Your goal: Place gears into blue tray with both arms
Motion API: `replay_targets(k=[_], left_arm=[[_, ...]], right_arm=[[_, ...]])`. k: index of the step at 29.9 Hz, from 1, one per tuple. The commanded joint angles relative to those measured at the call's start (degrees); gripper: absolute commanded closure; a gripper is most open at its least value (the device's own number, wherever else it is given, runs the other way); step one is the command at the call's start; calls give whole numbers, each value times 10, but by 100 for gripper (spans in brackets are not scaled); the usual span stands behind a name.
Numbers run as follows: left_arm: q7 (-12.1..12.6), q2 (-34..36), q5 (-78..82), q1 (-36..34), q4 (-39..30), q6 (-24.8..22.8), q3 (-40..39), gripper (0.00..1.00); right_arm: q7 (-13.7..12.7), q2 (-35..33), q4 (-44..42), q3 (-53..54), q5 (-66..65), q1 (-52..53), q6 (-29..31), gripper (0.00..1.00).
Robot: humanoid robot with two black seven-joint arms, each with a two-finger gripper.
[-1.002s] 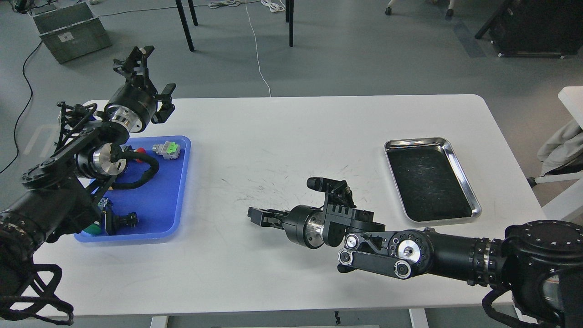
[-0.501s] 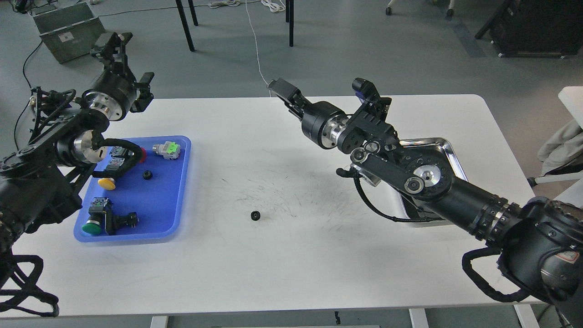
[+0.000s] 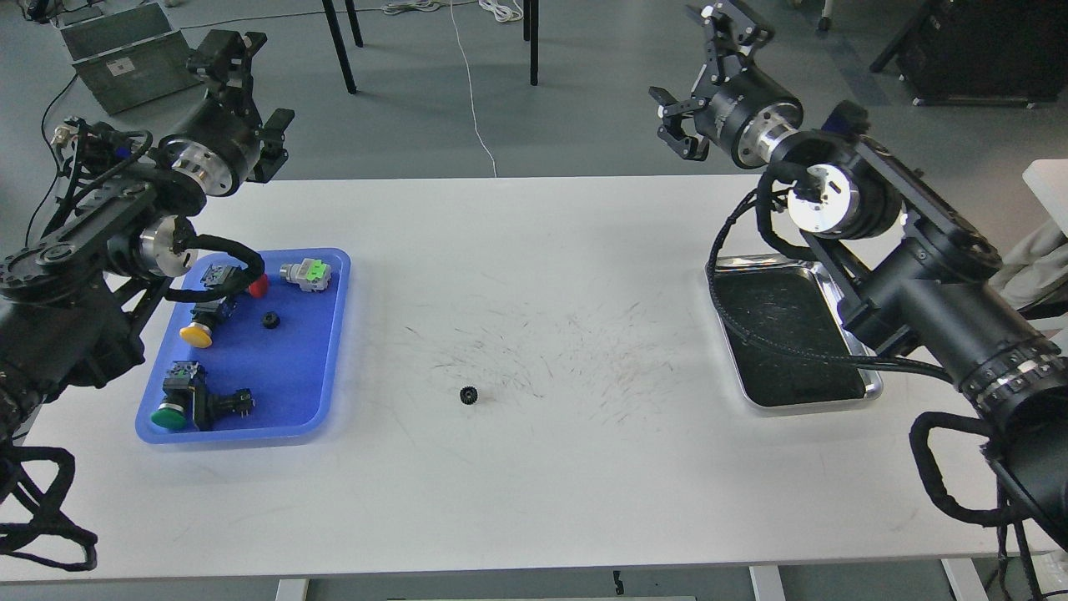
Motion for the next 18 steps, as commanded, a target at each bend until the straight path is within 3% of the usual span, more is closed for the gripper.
replay_targets(k=[1, 11, 18], left_arm=[[8, 28, 90, 2, -39, -18, 52, 2], [9, 135, 308, 8, -295, -29, 139, 2], [11, 144, 568, 56, -362, 25, 192, 2]], right_arm=[[1, -36, -4, 27, 60, -53, 43, 7], [0, -46, -48, 125, 92, -140, 136, 7], [1, -46, -109, 139, 125, -147, 177, 6]])
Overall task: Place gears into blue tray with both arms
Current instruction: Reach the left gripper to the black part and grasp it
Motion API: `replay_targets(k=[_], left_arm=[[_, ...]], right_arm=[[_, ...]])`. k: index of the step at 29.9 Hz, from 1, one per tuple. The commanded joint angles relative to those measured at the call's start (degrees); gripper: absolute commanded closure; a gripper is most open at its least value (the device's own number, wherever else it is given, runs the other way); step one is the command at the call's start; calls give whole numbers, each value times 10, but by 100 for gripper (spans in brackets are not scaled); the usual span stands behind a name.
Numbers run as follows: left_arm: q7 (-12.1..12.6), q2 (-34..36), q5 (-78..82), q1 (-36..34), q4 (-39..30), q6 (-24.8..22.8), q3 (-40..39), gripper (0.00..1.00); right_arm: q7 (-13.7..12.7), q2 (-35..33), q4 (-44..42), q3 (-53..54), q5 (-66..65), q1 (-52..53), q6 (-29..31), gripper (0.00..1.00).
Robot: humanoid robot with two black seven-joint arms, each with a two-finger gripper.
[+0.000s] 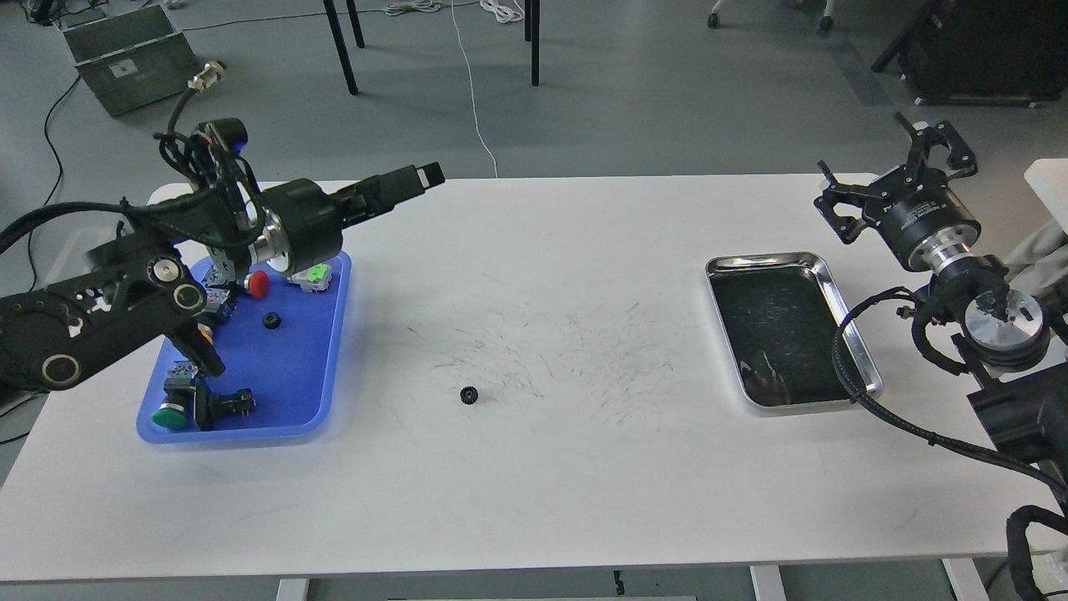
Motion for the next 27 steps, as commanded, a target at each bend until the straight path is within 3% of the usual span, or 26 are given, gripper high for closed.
replay_targets(k=[1, 6, 12, 16, 21, 27], left_arm=[[6, 0, 141, 29, -26, 34, 24, 2], [30, -15, 312, 83, -41, 70, 35, 2], [39, -48, 469, 163, -26, 95, 31, 4], [52, -53, 480, 178, -20, 95, 32, 5], [52, -78, 481, 181, 12, 100, 32, 13], [52, -115, 481, 186, 44, 112, 34, 15]], right_arm=[[0, 0, -18, 5, 14, -2, 6, 6], [0, 0, -18, 5, 14, -10, 7, 6], [0, 1, -18, 0, 14, -13, 6, 5], [0, 2, -16, -7, 14, -14, 6, 5], [0, 5, -15, -7, 14, -16, 6, 5], [0, 6, -14, -7, 14, -22, 6, 5]])
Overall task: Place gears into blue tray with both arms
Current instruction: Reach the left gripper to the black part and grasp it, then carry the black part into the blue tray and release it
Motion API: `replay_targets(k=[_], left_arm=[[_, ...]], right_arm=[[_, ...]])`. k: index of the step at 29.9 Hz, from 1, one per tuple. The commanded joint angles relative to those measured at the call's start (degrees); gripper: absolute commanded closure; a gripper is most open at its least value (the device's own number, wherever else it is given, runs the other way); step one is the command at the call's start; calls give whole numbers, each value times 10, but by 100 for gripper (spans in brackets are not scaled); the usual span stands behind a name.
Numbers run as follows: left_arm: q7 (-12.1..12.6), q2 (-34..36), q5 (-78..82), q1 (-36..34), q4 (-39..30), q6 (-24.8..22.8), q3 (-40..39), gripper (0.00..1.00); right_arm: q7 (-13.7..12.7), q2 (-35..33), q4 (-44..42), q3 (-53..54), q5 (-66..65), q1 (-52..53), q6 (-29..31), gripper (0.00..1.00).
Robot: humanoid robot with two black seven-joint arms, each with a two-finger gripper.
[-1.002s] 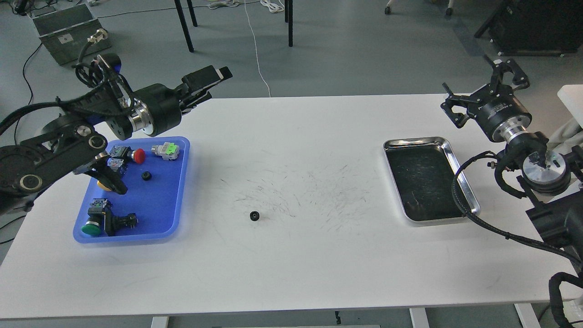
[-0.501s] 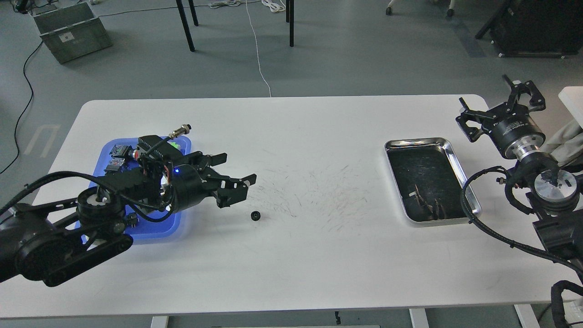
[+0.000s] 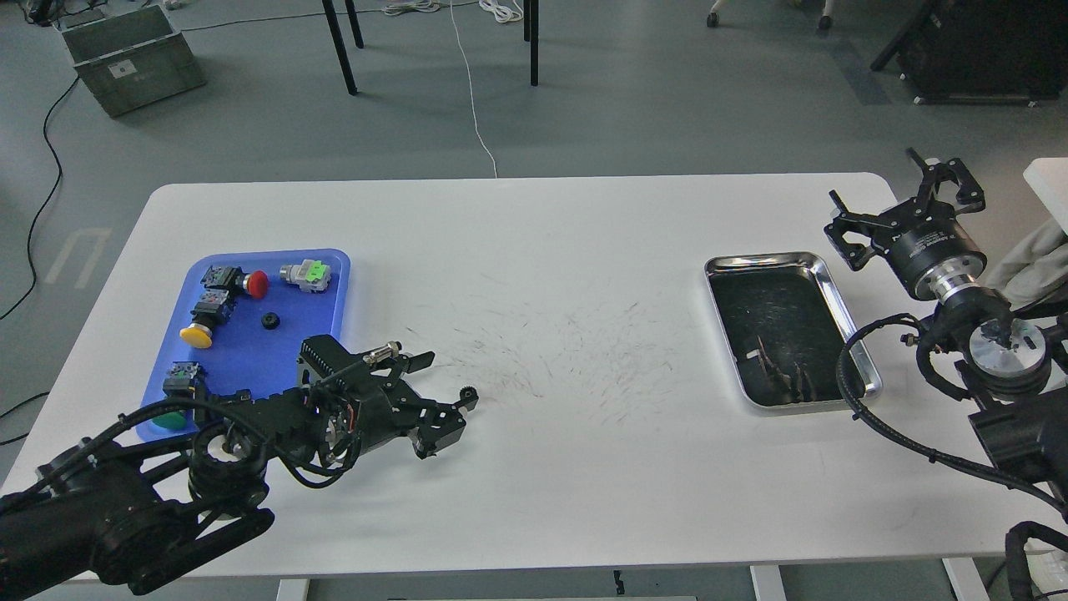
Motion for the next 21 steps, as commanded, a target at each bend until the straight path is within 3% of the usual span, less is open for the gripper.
replay_targets(k=[1, 6, 11, 13, 15, 18, 21], left_arm=[[0, -18, 0, 3, 13, 3, 0, 16], [1, -30, 1, 13, 23, 3, -1, 31], [6, -30, 17, 17, 23, 3, 0, 61], [10, -30, 17, 22, 23, 2, -1, 68], [11, -30, 17, 28, 23, 2, -3, 87], [11, -30, 17, 33, 23, 2, -5, 94], [10, -19, 17, 33, 20, 3, -9, 95]], right_arm=[[0, 0, 1, 0, 0, -3, 0, 5], [1, 0, 0, 0, -1, -3, -1, 5], [1, 0, -1, 0, -1, -5, -1, 5], [1, 0, -1, -1, -1, -5, -1, 5], [1, 0, -1, -1, -1, -5, -1, 5], [1, 0, 0, -2, -1, -5, -1, 5], [1, 0, 0, -2, -1, -5, -1, 5]])
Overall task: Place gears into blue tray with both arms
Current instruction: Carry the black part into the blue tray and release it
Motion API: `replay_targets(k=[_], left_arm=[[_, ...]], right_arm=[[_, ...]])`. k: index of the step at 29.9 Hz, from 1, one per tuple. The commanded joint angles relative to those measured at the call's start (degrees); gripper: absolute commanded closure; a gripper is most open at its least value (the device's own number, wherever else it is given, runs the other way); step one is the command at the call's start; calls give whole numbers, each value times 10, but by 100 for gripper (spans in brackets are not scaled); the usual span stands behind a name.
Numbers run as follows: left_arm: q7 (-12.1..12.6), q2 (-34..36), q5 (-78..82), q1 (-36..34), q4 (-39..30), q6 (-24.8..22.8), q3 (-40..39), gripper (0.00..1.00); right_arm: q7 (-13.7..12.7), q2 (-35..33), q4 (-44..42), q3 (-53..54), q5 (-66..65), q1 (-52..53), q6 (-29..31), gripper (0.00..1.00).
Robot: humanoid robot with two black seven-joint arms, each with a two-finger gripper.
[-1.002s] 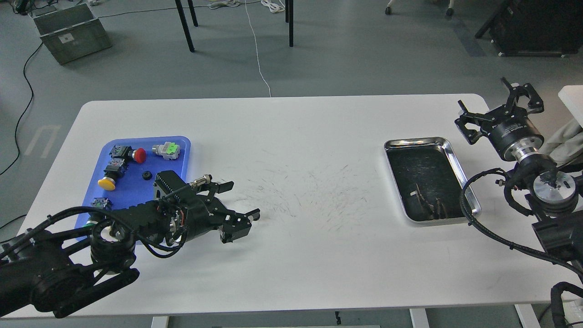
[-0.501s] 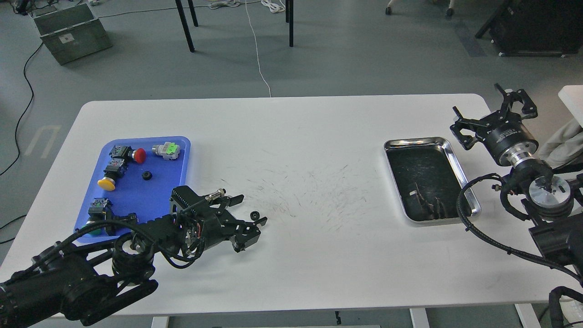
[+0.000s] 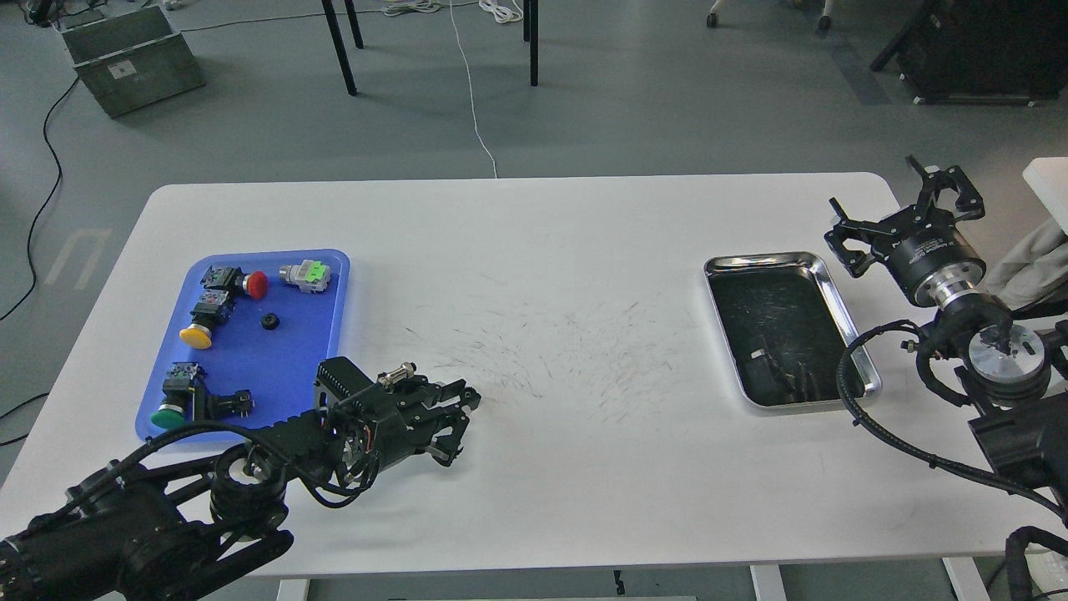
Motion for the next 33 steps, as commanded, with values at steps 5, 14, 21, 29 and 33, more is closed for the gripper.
replay_targets(k=[5, 14, 21, 29, 33], left_arm=[[-4, 60, -10, -19, -47, -5, -50, 95], [-3, 229, -209, -92, -92, -5, -64, 94], [-18, 270, -311, -10, -58, 9, -61, 94], [-36, 210, -305, 21, 40, 47, -57, 94], [-36, 187, -295, 22, 59, 47, -56, 94]], right_arm=[[0, 0, 3, -10, 0, 1, 0, 5], [-1, 0, 5, -15, 0, 5, -4, 5], [-1, 0, 6, -15, 0, 5, -5, 5], [0, 1, 6, -17, 0, 6, -7, 5], [0, 1, 7, -18, 0, 7, -6, 4]])
